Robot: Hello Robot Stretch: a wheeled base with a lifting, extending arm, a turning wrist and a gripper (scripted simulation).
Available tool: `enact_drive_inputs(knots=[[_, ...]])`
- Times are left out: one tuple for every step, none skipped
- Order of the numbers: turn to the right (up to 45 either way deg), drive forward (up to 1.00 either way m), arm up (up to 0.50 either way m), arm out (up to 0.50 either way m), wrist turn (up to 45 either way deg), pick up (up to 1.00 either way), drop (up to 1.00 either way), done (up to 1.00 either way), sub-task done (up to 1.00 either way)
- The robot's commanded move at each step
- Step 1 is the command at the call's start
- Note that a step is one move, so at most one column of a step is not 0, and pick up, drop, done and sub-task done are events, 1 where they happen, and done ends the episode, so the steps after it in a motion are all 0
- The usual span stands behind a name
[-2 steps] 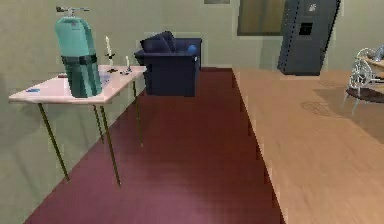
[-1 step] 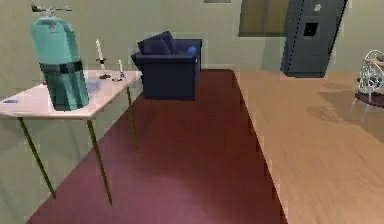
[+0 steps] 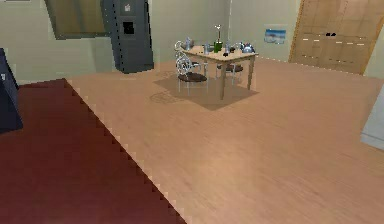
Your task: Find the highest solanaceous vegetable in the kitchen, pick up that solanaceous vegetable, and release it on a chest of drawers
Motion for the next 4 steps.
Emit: enact_drive_inputs(knots=[[24.0,0.00,0.00,0.00,0.0,0.00,0.00,0.00,0.00],[0.0,0.45,0.00,0.00,0.0,0.00,0.00,0.00,0.00],[-12.0,0.00,0.00,0.00,0.0,0.00,0.00,0.00,0.00],[0.0,1.00,0.00,0.00,0.0,0.00,0.00,0.00,0.00]])
